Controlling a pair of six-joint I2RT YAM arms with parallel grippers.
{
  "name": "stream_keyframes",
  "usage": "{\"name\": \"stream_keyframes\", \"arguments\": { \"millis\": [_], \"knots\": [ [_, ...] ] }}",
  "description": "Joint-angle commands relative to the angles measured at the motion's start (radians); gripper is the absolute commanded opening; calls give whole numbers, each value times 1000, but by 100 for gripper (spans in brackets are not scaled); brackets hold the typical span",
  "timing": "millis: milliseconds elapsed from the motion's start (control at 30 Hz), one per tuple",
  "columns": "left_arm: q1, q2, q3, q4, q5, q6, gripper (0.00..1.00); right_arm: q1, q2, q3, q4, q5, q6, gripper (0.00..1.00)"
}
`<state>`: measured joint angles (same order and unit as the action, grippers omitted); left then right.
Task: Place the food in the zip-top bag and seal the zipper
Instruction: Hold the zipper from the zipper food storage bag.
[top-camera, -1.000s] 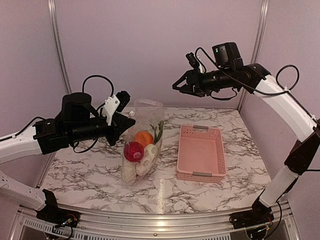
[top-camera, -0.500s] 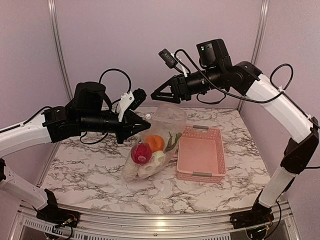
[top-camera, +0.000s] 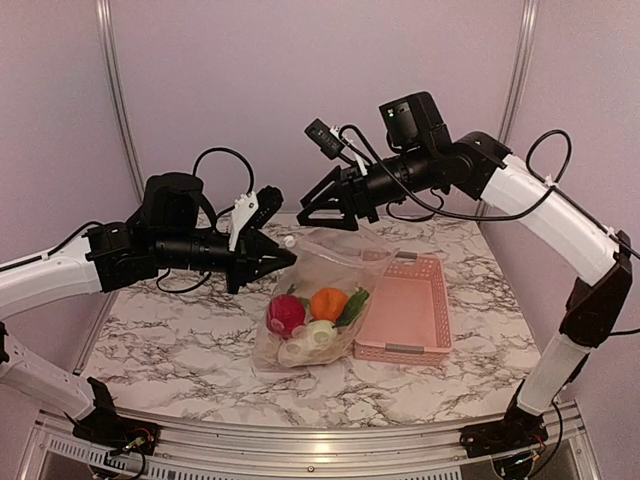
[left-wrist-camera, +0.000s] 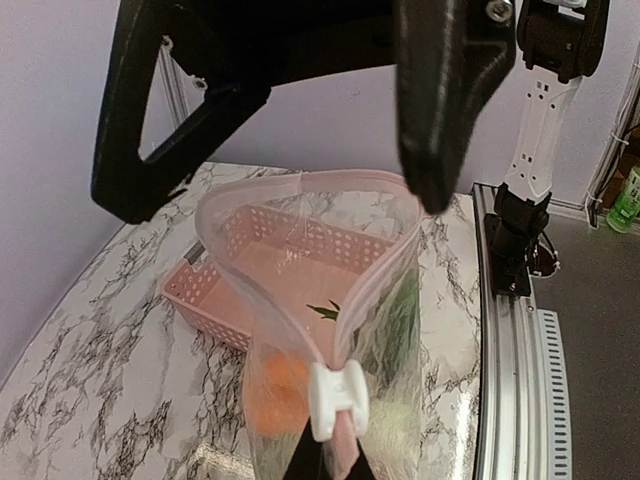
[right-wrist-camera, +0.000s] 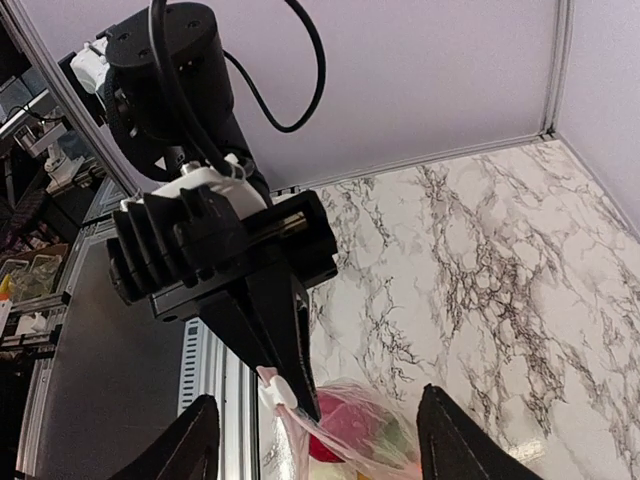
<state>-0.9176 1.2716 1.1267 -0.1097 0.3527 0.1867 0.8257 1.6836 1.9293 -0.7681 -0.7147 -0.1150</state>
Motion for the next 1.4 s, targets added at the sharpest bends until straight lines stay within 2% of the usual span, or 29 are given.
{"name": "stream_keyframes", "arguments": {
  "millis": [0, 300, 500, 600, 700, 800, 933, 1100, 1233, 1367],
  "knots": [
    [44, -22, -23, 71, 73, -49, 0, 59, 44, -26, -21, -11, -38, 65],
    [83, -18, -16, 79, 116, -79, 0, 114, 92, 26, -69, 70, -89, 57],
    [95, -19, -17, 69, 129, -81, 0, 114, 88, 59, -74, 171, -104, 43],
    [97, -20, -18, 63, 131, -79, 0, 114, 84, 69, -70, 208, -106, 32],
    [98, -20, -19, 63, 129, -77, 1, 115, 88, 78, -72, 218, -106, 21],
    [99, -16, -14, 67, 129, -75, 1, 115, 94, 79, -76, 220, -104, 15],
    [98, -7, -11, 73, 130, -70, 1, 115, 92, 87, -84, 250, -99, 13],
    [100, 0, -13, 83, 129, -69, 1, 114, 86, 92, -92, 265, -91, 19],
    [100, 6, -14, 91, 127, -68, 1, 114, 96, 94, -95, 219, -70, 25],
    [100, 6, -19, 94, 122, -67, 1, 114, 106, 104, -102, 206, -51, 23]
  ]
}}
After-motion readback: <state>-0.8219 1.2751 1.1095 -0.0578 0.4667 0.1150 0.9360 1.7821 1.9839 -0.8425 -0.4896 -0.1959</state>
